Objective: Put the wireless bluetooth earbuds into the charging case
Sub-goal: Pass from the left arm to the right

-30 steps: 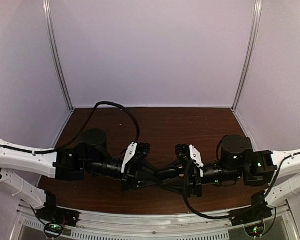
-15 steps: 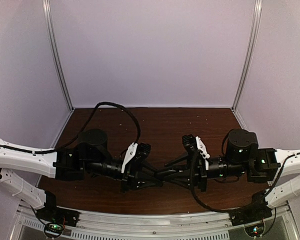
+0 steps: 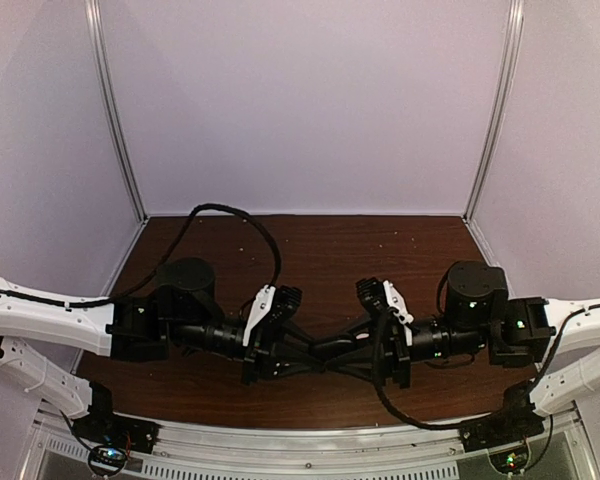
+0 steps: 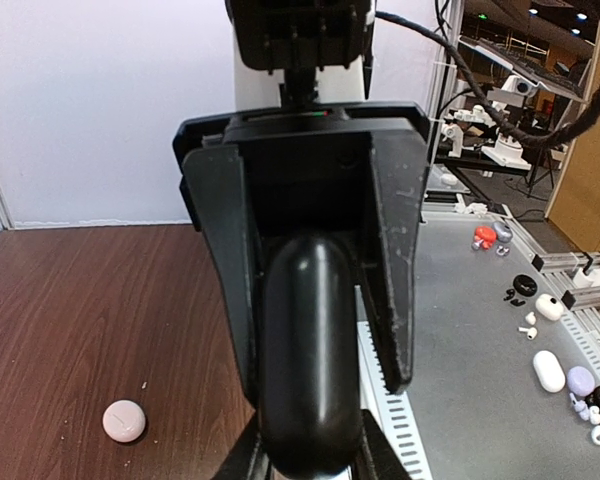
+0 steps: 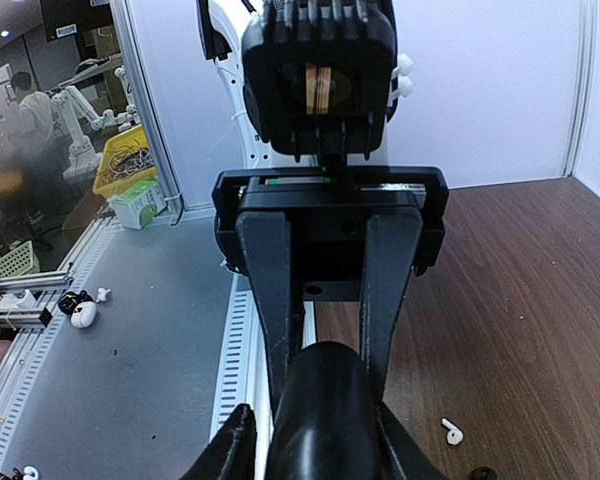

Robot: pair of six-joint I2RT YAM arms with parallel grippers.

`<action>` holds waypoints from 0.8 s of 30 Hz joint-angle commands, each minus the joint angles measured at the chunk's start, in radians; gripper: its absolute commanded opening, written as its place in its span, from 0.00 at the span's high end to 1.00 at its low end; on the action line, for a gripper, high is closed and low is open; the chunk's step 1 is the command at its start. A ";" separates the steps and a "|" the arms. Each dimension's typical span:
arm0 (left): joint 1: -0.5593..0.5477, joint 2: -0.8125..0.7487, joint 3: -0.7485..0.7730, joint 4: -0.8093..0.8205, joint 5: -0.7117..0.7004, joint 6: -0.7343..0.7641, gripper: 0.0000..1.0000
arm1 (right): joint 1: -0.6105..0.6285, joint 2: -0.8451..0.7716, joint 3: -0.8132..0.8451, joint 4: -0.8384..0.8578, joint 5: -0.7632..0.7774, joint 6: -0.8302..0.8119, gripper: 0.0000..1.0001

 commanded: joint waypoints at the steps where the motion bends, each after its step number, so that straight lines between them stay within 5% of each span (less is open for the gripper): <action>1: 0.004 -0.012 0.024 0.048 0.001 0.000 1.00 | -0.008 -0.017 -0.018 0.027 0.008 0.009 0.63; 7: 0.004 -0.020 0.023 0.053 0.000 0.001 1.00 | -0.015 -0.018 -0.040 0.042 0.007 0.017 0.55; 24: 0.004 -0.016 0.020 0.059 -0.003 0.003 1.00 | -0.037 -0.028 -0.045 0.068 -0.030 0.025 0.77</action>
